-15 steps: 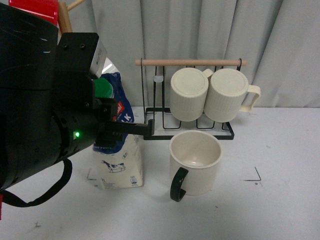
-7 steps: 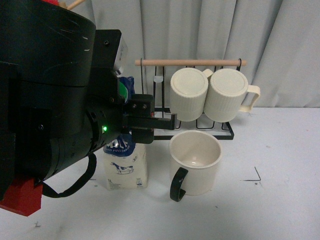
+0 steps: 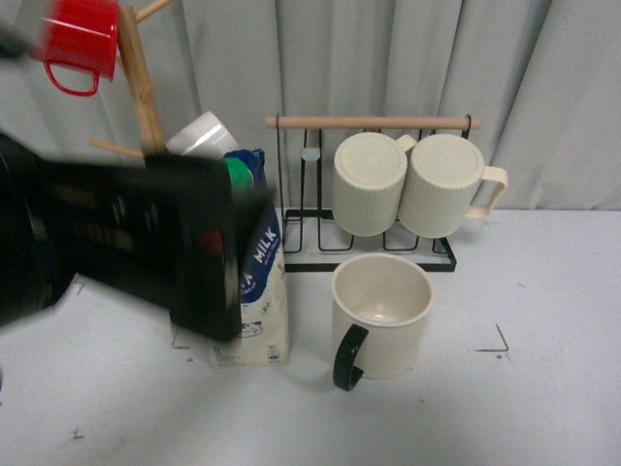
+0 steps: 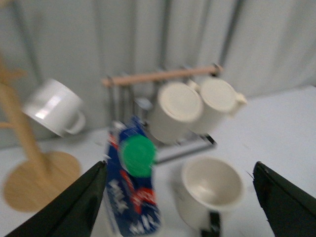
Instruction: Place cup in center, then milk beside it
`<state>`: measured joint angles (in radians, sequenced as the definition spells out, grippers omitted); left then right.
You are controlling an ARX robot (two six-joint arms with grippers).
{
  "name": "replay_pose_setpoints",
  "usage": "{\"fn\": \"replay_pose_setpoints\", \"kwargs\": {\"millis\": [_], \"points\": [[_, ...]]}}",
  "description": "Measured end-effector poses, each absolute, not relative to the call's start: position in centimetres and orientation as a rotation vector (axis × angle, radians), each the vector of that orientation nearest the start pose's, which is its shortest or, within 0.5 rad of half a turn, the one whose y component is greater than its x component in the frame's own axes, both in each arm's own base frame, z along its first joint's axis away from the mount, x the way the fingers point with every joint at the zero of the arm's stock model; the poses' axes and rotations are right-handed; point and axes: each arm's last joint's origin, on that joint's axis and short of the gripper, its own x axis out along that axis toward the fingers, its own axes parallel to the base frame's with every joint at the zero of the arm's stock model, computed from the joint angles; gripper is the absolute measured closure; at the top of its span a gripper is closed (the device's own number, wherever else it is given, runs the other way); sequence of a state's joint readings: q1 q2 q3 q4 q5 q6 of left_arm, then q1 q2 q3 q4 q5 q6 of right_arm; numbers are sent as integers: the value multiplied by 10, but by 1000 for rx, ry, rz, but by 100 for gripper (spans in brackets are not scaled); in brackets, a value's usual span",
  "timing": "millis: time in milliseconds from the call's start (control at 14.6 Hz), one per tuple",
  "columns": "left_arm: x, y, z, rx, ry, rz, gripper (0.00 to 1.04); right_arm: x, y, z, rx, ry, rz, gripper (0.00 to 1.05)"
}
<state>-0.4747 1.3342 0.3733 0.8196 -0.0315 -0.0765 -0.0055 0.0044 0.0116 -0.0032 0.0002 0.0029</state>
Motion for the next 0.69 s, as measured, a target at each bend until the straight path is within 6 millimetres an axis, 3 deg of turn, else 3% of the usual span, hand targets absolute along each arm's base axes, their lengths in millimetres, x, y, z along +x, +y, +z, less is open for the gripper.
{"fn": "replay_pose_setpoints", "kwargs": {"millis": [69,137,275,343,687], "points": [[203,-84,169,-11,52,-101,35,97,-1,167,3,-3,-6,6],[188,-56,171,-25,-19,14,58,97,-1,167,3,-3,-6,6],[171,-39,156,-4,51,3,87,97,-1,167,3,-4,-5,6],[163,-31,161,-15,20,1,103,97,-1,167,3,-4,-5,6],[141,-13,164,-14,10,5,103,97,-1,167,3,-4,-5,6]]}}
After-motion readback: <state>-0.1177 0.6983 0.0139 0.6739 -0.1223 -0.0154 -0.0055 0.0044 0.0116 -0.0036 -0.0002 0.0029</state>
